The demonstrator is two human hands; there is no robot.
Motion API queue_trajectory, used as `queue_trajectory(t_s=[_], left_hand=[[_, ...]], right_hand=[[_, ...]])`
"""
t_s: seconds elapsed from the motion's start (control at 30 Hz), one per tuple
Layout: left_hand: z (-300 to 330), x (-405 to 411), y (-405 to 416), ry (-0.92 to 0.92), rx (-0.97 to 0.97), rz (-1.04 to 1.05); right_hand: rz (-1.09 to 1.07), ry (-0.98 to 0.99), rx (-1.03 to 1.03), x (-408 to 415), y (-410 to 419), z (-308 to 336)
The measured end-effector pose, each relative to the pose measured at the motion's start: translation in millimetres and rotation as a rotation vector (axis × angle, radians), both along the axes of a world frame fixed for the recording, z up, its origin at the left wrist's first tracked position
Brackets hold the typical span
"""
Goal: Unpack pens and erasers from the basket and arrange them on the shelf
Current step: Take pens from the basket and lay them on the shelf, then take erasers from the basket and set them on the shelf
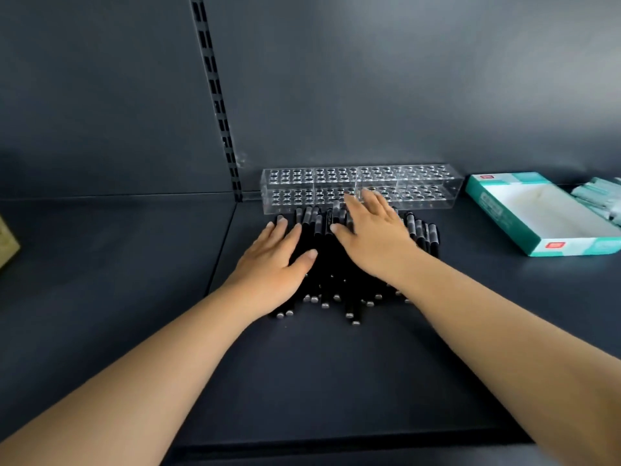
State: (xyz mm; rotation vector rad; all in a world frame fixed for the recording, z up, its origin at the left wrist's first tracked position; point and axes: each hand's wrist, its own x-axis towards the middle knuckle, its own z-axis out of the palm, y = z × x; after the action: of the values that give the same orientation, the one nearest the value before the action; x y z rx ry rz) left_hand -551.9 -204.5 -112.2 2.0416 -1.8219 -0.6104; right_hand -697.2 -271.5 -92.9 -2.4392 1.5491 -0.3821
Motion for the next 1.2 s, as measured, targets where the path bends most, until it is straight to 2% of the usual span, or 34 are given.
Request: queue_trajectory(t_s=[0.07, 0.13, 0.2, 0.27, 0.47, 0.6, 0.73, 0.93, 1.07, 1.2], left_hand=[[2, -2, 2, 0.012, -0.015, -0.009], [6, -4, 2, 0.069, -0.032, 0.001], [7, -6, 0, 0.057, -0.012, 0.016], [6, -7, 1, -0.053, 0.041, 0.003], [6, -7, 12, -0.168, 0.079, 0.047], [9, -10, 15, -0.07, 0.054, 0.055], [8, -13, 10, -0.202, 0.076, 0.022], [6, -17, 15, -0.205, 0.077, 0.015], [5, -18, 12, -0.191, 0.022, 0.043], [11, -7, 15, -0.067, -0.183, 0.112]], right_hand=[[-0.042, 0.099, 0.004, -24, -2, 2], [-0.136, 0.166, 0.091, -47, -3, 0], [-0.176, 0.139, 0.228, -58, -3, -6], [-0.13, 0.086, 0.282, -55, -4, -10], [0.013, 0.15, 0.206, -47, 0, -11], [0.035, 0.157, 0.2, -50, 5, -13], [0.07, 0.126, 0.192, -50, 7, -12], [0.106, 0.193, 0.194, -54, 7, -15], [0.125, 0.144, 0.202, -56, 4, -10], [0.133, 0.08, 0.052, -50, 5, 3]])
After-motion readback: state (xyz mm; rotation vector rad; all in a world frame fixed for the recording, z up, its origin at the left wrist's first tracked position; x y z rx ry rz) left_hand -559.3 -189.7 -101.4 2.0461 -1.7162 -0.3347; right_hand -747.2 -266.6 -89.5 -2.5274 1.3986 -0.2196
